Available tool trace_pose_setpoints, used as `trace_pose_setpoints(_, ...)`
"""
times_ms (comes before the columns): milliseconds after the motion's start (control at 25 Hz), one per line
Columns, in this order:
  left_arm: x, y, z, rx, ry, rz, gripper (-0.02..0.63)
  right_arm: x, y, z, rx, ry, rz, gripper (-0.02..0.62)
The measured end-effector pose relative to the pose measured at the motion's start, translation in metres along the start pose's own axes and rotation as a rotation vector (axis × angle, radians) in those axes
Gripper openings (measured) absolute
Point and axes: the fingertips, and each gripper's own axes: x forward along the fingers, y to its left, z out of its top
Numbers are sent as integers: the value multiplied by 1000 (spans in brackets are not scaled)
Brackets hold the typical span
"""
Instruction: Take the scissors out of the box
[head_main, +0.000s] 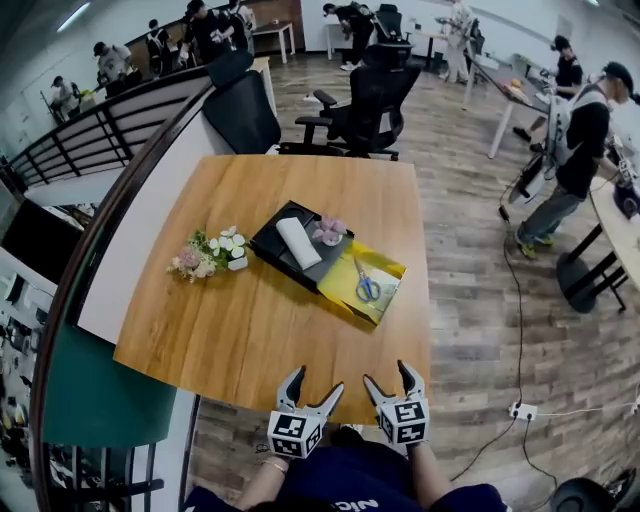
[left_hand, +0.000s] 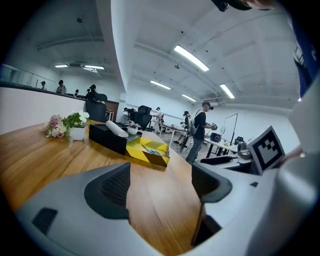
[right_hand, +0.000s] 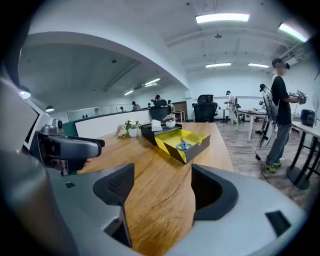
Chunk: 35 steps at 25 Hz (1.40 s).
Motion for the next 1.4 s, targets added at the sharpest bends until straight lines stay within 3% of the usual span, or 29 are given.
trace_pose_setpoints(240,25,-4,4,-25,-11,43,377,11,-25,11,-32,4,30,345)
trace_pose_setpoints(560,41,-11,9,-24,1,34,376,17,-42,27,-43,-5,33,310)
trace_pose_setpoints(1120,40,26,20,6,34,47,376,73,-54,103,-71,-8,14,249)
trace_pose_setpoints(1400,33,52,24,-11,36,73,376,113,-55,121,-173,113,55,244)
